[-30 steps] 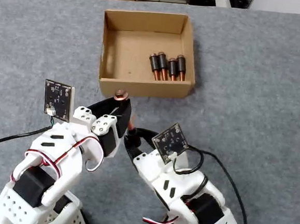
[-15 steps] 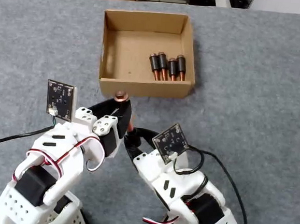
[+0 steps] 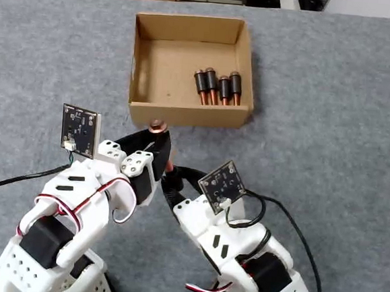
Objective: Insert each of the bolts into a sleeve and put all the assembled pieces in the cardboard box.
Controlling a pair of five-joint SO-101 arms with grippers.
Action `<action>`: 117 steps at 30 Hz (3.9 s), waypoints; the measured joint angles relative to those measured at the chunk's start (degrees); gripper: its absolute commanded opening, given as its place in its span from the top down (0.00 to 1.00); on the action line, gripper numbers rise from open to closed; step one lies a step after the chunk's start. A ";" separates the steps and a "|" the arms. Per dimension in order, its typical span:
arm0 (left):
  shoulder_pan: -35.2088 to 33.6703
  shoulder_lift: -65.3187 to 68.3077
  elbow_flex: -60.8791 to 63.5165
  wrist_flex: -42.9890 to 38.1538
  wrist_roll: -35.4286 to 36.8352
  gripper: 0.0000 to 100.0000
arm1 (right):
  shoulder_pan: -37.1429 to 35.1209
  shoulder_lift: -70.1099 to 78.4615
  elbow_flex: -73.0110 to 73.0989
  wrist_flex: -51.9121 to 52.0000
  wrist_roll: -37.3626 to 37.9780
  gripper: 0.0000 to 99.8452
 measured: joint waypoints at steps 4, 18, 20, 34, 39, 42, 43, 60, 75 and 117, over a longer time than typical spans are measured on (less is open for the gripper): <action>0.00 0.00 0.00 0.00 1.14 0.98 | 0.00 0.00 0.00 0.00 0.00 1.00; -0.35 -0.53 0.09 2.99 2.11 0.98 | -0.18 0.00 -1.67 -0.18 0.00 1.00; -0.35 -0.53 0.09 3.08 2.11 0.98 | -0.18 0.00 -1.93 -0.18 0.44 1.00; 0.00 -0.26 0.09 3.16 2.11 0.98 | -7.47 0.00 -6.33 3.43 3.34 1.00; -0.09 -0.18 0.09 3.08 2.11 0.98 | -5.01 0.00 -6.33 3.34 3.34 1.00; -0.09 -0.53 0.00 2.99 2.11 0.98 | -3.43 0.00 -6.33 2.46 3.34 1.00; -0.09 -0.62 0.00 3.08 2.11 0.98 | -3.16 0.00 -6.33 2.37 3.34 1.00; 0.00 -0.62 -1.85 7.21 2.11 0.98 | -2.46 0.00 -6.33 2.20 3.34 1.00; 2.46 -0.18 -3.69 7.82 2.11 0.98 | -2.20 0.00 -6.33 2.20 3.16 1.00; -11.25 -0.44 -16.88 4.13 -5.71 0.81 | 10.90 0.00 -10.02 -2.99 3.34 1.00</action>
